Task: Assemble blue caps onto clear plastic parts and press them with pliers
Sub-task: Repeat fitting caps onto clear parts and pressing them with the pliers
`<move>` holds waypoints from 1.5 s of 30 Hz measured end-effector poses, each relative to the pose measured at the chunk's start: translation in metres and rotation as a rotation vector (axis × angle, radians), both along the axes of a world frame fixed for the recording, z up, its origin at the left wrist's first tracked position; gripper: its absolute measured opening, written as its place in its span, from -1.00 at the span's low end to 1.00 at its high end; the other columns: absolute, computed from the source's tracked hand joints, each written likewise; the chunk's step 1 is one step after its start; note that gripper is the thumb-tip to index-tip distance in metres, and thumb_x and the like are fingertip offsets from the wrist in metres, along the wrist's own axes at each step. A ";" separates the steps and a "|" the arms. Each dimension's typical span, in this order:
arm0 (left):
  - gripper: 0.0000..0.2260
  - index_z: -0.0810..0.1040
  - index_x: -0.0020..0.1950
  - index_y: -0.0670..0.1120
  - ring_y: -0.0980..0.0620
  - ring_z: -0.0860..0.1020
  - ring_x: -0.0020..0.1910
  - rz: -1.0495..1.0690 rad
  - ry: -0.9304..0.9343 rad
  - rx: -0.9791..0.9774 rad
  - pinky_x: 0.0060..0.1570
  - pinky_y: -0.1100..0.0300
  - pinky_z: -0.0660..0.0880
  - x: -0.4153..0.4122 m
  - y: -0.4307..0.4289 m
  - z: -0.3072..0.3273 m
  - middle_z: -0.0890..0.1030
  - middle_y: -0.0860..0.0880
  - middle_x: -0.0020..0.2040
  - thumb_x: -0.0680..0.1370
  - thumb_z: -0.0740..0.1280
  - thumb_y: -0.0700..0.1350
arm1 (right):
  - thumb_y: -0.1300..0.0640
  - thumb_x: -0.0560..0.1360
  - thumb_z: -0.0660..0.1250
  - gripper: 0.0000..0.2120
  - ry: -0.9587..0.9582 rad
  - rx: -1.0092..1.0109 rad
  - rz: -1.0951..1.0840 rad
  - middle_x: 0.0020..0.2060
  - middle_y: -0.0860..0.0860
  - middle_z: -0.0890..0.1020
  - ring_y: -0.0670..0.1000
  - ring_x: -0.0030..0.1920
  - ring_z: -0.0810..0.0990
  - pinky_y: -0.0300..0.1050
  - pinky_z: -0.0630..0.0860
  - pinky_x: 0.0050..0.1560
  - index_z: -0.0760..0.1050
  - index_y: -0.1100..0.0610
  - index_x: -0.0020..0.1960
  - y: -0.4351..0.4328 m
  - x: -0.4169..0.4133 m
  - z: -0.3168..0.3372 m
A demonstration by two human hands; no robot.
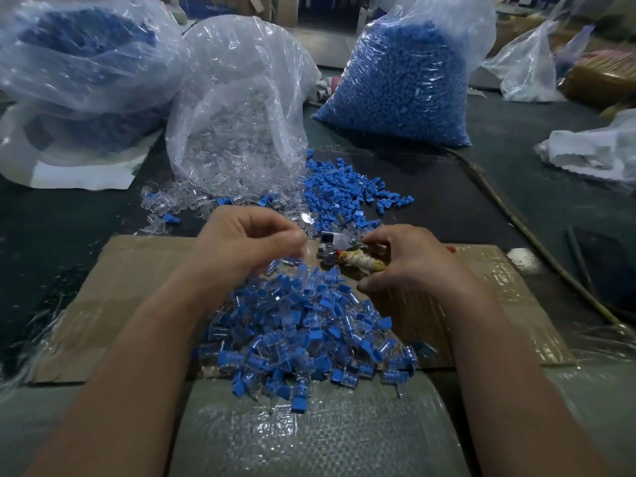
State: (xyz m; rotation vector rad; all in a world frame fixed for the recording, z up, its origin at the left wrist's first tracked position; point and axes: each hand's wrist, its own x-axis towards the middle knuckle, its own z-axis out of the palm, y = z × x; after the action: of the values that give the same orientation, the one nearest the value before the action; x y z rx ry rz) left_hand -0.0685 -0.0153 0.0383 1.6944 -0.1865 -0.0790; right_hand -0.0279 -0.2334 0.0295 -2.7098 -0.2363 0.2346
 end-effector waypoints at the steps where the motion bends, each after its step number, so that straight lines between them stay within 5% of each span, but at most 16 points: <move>1: -0.87 0.64 -0.28 -0.03 0.22 0.38 -0.55 0.084 -0.002 -0.026 -0.53 0.41 0.37 0.003 0.003 -0.002 0.65 0.00 -0.35 0.28 0.39 0.00 | -0.03 0.20 0.57 -0.29 0.015 0.003 0.008 0.13 -0.07 0.51 -0.10 -0.02 0.37 -0.16 0.33 -0.05 0.42 0.00 0.30 0.000 0.000 0.001; 3: -0.97 0.63 -0.30 0.00 0.23 0.42 -0.54 0.278 -0.035 -0.007 -0.49 0.39 0.43 0.012 0.009 -0.009 0.64 0.02 -0.36 0.34 0.41 -0.07 | -0.04 0.20 0.56 -0.27 0.058 0.017 0.020 0.04 -0.14 0.47 -0.13 -0.05 0.36 -0.18 0.30 -0.11 0.40 -0.01 0.31 0.000 -0.001 0.002; 5: -0.86 0.59 -0.25 0.06 0.25 0.46 -0.51 0.489 -0.098 0.157 -0.45 0.36 0.45 0.023 0.015 -0.019 0.62 0.05 -0.33 0.43 0.40 -0.18 | -0.04 0.22 0.55 -0.30 0.095 0.039 0.027 -0.10 -0.23 0.38 -0.17 -0.10 0.34 -0.21 0.28 -0.16 0.39 -0.03 0.31 -0.002 0.000 0.002; 8: -0.85 0.62 -0.05 0.01 0.25 0.50 -0.31 0.648 -0.115 0.382 -0.23 0.35 0.43 0.035 0.024 -0.028 0.61 0.05 -0.20 0.47 0.36 -0.22 | -0.08 0.30 0.49 -0.39 0.106 0.049 0.031 -0.02 -0.18 0.45 -0.14 -0.03 0.36 -0.17 0.29 -0.04 0.41 -0.04 0.30 -0.007 0.001 0.001; 14: -0.67 0.52 0.25 -0.08 -0.09 0.50 0.17 0.607 -0.093 0.679 0.20 0.03 0.38 0.061 0.029 -0.029 0.56 -0.12 0.20 0.51 0.27 -0.30 | -0.14 0.38 0.39 -0.57 0.046 0.095 0.017 0.03 -0.14 0.55 -0.16 -0.09 0.42 -0.28 0.29 -0.19 0.51 -0.03 0.21 -0.014 0.004 0.000; 17: -0.61 0.47 0.31 -0.07 -0.18 0.41 0.27 0.495 -0.045 0.873 0.22 -0.06 0.34 0.072 0.030 -0.032 0.45 -0.16 0.32 0.51 0.23 -0.35 | -0.08 0.43 0.37 -0.63 0.027 0.106 0.017 0.02 -0.13 0.57 -0.14 -0.07 0.44 -0.23 0.31 -0.10 0.52 -0.01 0.20 -0.015 0.004 0.000; 20: -0.71 0.56 0.20 -0.11 -0.17 0.48 0.16 0.447 -0.039 0.968 0.08 -0.04 0.41 0.073 0.030 -0.037 0.56 -0.17 0.19 0.52 0.27 -0.32 | -0.06 0.44 0.37 -0.69 0.011 0.130 0.009 -0.12 -0.18 0.53 -0.19 -0.14 0.44 -0.26 0.32 -0.14 0.56 0.00 0.15 -0.015 0.004 0.000; 25: -0.86 0.63 0.04 -0.13 -0.05 0.52 0.01 0.496 -0.080 0.864 0.05 0.04 0.41 0.064 0.027 -0.034 0.62 -0.13 0.06 0.52 0.33 -0.20 | -0.05 0.45 0.36 -0.75 -0.033 0.141 -0.016 -0.18 -0.19 0.51 -0.21 -0.18 0.43 -0.36 0.32 -0.24 0.58 0.00 0.09 -0.018 0.007 0.001; 31: -0.86 0.52 -0.24 0.00 0.06 0.58 -0.27 0.484 -0.146 0.451 -0.23 0.25 0.51 0.037 0.008 -0.003 0.61 0.01 -0.23 0.48 0.38 -0.19 | 0.01 0.48 0.34 -0.82 -0.112 0.197 -0.080 -0.23 -0.23 0.49 -0.25 -0.20 0.44 -0.35 0.34 -0.24 0.58 0.03 0.04 -0.021 0.009 0.002; 35: -0.81 0.49 -0.26 0.03 0.11 0.59 -0.33 0.380 -0.107 0.321 -0.37 0.27 0.51 0.017 -0.016 -0.006 0.61 0.02 -0.31 0.47 0.37 -0.22 | 0.07 0.49 0.34 -0.88 -0.158 0.251 -0.125 -0.26 -0.24 0.51 -0.24 -0.19 0.48 -0.35 0.36 -0.25 0.59 0.03 0.00 -0.020 0.011 -0.001; 41: -0.76 0.54 -0.25 0.07 0.02 0.59 -0.29 0.412 -0.093 0.167 -0.24 0.17 0.56 0.012 -0.012 -0.017 0.62 -0.03 -0.30 0.44 0.39 -0.29 | 0.11 0.50 0.30 -0.91 -0.208 0.216 -0.154 -0.32 -0.24 0.48 -0.25 -0.28 0.45 -0.31 0.36 -0.32 0.58 0.00 -0.07 -0.004 0.037 0.005; 45: -0.75 0.55 -0.23 0.06 0.07 0.58 -0.32 0.377 -0.069 0.072 -0.32 0.26 0.55 0.011 -0.010 -0.017 0.62 -0.04 -0.29 0.42 0.40 -0.32 | 0.13 0.49 0.30 -0.89 -0.133 0.144 -0.158 -0.12 -0.04 0.61 -0.10 -0.23 0.55 -0.09 0.54 -0.17 0.60 0.04 -0.07 0.007 0.062 0.007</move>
State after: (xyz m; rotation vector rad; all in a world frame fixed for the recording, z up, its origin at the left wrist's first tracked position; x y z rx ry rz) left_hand -0.0576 -0.0255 0.0212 1.7788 0.0872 0.2564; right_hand 0.0343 -0.2260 0.0366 -2.5862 -0.0729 -0.0086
